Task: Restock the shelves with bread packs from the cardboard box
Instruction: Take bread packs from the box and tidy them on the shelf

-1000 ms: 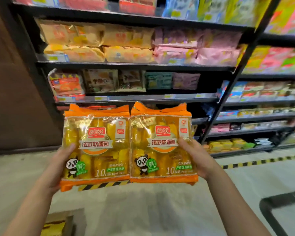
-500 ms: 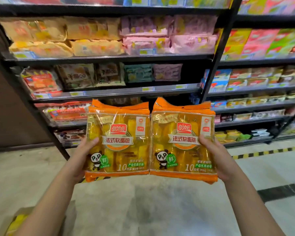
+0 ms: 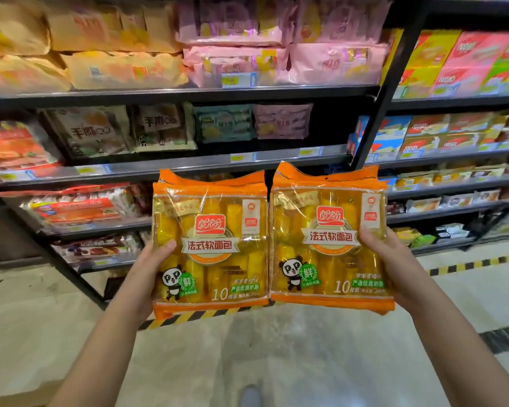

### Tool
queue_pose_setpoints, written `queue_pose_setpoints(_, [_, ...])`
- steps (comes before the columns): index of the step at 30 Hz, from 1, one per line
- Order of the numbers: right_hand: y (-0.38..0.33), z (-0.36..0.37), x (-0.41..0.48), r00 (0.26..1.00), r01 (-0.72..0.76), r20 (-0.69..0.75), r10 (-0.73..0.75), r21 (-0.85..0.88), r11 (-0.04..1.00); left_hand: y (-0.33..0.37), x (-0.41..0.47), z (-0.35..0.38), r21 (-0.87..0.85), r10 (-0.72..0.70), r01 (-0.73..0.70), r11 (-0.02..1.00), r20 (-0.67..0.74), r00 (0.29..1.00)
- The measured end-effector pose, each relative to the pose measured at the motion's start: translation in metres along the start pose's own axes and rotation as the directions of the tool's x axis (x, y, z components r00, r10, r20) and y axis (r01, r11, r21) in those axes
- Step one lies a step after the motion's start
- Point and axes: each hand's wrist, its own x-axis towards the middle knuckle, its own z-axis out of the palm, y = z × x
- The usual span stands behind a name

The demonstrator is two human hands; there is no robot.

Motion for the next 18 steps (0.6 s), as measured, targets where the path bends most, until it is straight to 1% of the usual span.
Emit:
queue_pose_setpoints(4, [-0.007,-0.001,0.067,1.0,-0.004,0.008,0.004,-0.032,0.999,-0.001,0.063,0.012,0.021,-0.002,0.002,1.0,-0.013,1.0])
queue_pose_setpoints(9, [-0.003,-0.005,0.138,0.999,-0.041,-0.008,0.041,-0.036,0.999,-0.005,0.134,0.028,0.01,-0.047,0.047,0.999,-0.011,0.999])
queue_pose_setpoints(15, [0.024,-0.021,0.213,0.995,-0.104,0.003,0.104,-0.026,0.994,-0.026,0.196,0.045,0.033,-0.094,0.096,0.995,-0.056,0.994])
queue_pose_setpoints(18, [0.047,-0.032,0.26,0.99,-0.123,0.059,0.127,-0.063,0.99,-0.046,0.225,0.051,0.004,-0.076,0.077,0.997,-0.093,0.993])
